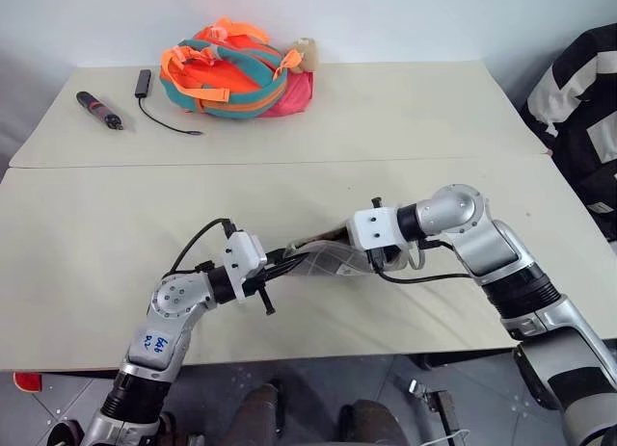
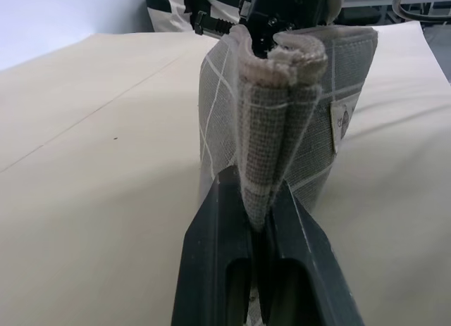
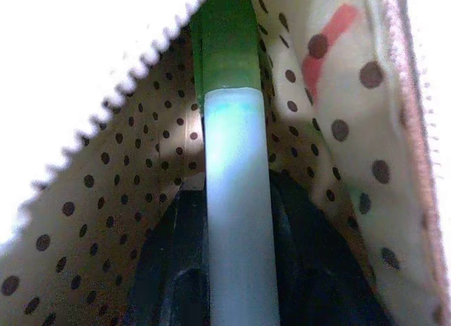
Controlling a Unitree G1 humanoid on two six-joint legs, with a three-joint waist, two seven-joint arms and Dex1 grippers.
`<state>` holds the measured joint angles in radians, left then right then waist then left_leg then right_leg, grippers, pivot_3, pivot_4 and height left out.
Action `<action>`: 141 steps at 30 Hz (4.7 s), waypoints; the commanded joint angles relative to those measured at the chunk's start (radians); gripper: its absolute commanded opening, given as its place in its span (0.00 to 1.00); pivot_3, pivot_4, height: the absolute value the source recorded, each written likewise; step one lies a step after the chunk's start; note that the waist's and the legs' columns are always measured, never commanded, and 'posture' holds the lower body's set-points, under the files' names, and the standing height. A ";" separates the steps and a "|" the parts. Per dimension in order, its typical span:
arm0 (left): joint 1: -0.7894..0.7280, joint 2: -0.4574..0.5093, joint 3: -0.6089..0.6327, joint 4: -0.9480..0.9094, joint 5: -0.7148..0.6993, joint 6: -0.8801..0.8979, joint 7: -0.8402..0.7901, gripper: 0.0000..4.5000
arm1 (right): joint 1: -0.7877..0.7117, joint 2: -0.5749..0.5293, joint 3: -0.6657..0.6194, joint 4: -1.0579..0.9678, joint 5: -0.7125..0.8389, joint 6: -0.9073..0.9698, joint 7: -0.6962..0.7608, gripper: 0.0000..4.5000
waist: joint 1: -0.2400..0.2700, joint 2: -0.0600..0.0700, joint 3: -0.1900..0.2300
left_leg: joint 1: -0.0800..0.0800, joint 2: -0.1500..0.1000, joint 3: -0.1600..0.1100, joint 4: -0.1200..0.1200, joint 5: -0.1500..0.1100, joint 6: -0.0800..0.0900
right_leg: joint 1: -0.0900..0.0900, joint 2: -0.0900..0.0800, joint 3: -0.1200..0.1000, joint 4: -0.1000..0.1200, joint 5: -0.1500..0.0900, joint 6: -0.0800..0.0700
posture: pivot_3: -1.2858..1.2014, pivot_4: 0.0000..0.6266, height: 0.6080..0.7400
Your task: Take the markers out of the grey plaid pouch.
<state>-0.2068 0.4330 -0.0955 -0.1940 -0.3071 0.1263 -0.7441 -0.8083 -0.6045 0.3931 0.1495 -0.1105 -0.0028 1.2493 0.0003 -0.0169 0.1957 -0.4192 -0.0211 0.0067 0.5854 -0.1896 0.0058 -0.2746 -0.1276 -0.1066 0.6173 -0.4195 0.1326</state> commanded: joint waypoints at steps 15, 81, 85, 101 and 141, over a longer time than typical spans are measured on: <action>0.066 0.014 0.050 -0.030 -0.051 0.073 -0.001 0.36 | 0.049 0.030 0.014 -0.041 -0.047 -0.051 -0.050 0.15 | -0.001 0.000 0.000 | 0.005 0.001 0.002 -0.002 0.000 -0.001 | 0.002 0.000 0.003 0.001 0.000 0.000 | 0.52 0.24 1.00; 0.058 0.013 -0.016 -0.027 0.081 -0.045 0.003 0.00 | 0.045 0.043 -0.001 -0.051 -0.080 0.023 -0.092 0.67 | 0.002 0.002 0.002 | 0.003 0.000 0.002 -0.003 -0.001 -0.001 | 0.001 0.000 0.002 -0.002 0.000 0.000 | 0.52 0.24 1.00; 0.064 0.015 -0.016 -0.027 0.083 -0.048 0.000 0.00 | 0.038 -0.002 0.011 -0.036 -0.125 -0.040 -0.088 0.67 | 0.004 0.002 0.002 | 0.003 0.000 0.002 -0.003 -0.001 -0.001 | 0.001 0.000 0.002 -0.002 0.000 0.000 | 0.52 0.24 1.00; 0.065 0.020 -0.018 -0.024 0.085 -0.051 0.003 0.00 | 0.033 -0.051 0.019 -0.016 -0.121 -0.064 -0.038 0.31 | 0.003 0.002 0.002 | 0.003 0.000 0.002 -0.003 -0.001 -0.001 | 0.001 0.000 0.002 -0.002 0.000 0.000 | 0.52 0.24 1.00; 0.059 0.025 -0.002 -0.005 0.082 -0.056 0.015 0.00 | -0.044 -0.027 -0.135 -0.128 0.194 0.198 0.032 0.10 | 0.002 0.002 0.002 | 0.002 0.000 0.002 -0.004 -0.001 -0.001 | 0.001 0.000 0.001 -0.003 0.000 0.000 | 0.52 0.24 1.00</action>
<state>-0.1544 0.4467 -0.1187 -0.1872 -0.2313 0.0758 -0.7338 -0.8383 -0.6376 0.3244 0.0424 0.0243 0.1776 1.2888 0.0026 -0.0145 0.1976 -0.4171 -0.0211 0.0083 0.5817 -0.1905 0.0051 -0.2735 -0.1279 -0.1058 0.6141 -0.4195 0.1326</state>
